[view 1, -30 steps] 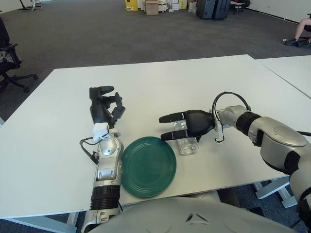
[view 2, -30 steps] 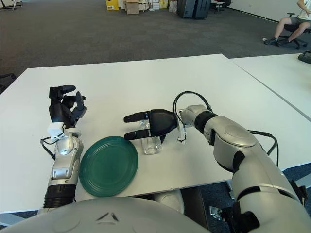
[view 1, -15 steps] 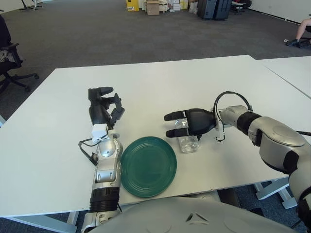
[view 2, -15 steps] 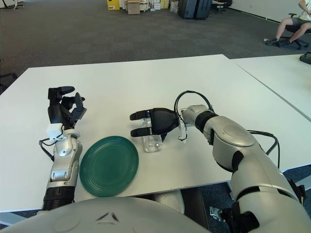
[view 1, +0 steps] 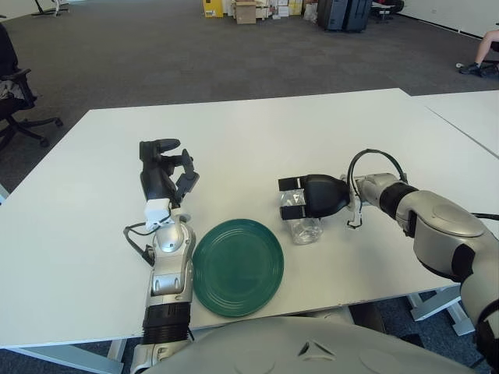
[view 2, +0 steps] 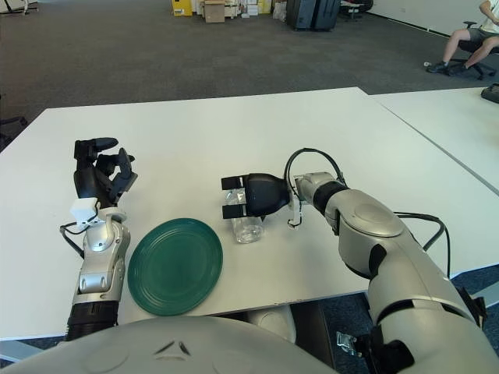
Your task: Put the bottle into the plate.
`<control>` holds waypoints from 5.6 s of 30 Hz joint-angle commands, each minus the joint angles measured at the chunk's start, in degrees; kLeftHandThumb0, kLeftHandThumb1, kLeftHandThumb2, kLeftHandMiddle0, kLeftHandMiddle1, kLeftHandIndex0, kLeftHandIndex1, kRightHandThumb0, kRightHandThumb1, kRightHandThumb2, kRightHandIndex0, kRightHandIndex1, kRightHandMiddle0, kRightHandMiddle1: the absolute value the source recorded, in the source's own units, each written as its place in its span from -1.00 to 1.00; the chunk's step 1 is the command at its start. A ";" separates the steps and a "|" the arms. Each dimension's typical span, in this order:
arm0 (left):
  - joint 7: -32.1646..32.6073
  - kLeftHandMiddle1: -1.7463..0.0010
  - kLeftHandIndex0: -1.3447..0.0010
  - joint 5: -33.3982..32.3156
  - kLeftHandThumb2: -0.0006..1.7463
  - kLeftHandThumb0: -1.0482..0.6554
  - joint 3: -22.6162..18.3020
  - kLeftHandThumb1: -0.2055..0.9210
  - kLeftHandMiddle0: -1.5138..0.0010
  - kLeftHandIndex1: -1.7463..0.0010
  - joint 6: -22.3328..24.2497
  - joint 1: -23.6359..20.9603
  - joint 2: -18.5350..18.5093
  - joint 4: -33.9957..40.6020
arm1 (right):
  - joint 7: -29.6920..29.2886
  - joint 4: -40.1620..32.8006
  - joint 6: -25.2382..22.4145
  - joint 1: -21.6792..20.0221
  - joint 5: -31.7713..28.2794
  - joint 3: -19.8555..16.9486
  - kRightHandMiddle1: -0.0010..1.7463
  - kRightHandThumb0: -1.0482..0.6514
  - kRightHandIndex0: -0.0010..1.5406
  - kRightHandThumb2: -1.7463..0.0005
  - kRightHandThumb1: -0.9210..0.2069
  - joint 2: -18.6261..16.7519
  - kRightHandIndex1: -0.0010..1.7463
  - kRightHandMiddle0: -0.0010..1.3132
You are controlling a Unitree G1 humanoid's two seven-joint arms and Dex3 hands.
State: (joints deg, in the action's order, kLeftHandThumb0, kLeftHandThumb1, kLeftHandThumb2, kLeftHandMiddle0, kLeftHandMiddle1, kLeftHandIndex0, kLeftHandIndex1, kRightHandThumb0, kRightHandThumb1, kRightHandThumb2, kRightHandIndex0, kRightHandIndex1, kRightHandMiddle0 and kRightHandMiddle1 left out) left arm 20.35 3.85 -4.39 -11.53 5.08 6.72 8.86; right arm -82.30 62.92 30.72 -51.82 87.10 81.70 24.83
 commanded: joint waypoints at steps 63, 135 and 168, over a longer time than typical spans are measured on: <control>-0.40 -0.84 0.49 -1.59 -0.03 -0.23 0.66 0.58 0.37 -1.00 3.27 2.58 1.41 5.24 | -0.12 8.70 8.90 4.14 -6.12 -3.93 -0.19 -0.57 -0.73 0.55 -0.98 -1.33 -0.90 -1.00; 0.11 -0.83 0.50 -0.19 -0.05 -0.23 1.90 0.60 0.41 -1.00 2.86 2.41 1.31 4.63 | 33.27 5.44 31.60 9.02 -23.95 -20.74 0.00 -0.56 -0.45 0.33 -0.47 -1.06 -0.97 -1.00; 0.56 -0.84 0.53 -1.04 -0.09 -0.23 1.59 0.65 0.39 -1.00 3.29 1.81 1.73 4.90 | 30.24 1.54 31.39 11.05 -21.82 -21.83 0.05 -0.50 -0.37 0.37 -0.54 -0.53 -0.95 -1.00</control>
State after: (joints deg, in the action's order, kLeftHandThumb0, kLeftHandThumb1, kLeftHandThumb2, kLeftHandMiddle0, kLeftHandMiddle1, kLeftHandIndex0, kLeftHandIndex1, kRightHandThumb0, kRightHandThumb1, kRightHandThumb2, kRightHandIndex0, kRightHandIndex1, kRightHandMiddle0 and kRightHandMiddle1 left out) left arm 20.43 2.73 -2.55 -8.65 8.21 6.67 13.40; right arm -52.45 64.64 62.41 -42.07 63.00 58.78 24.18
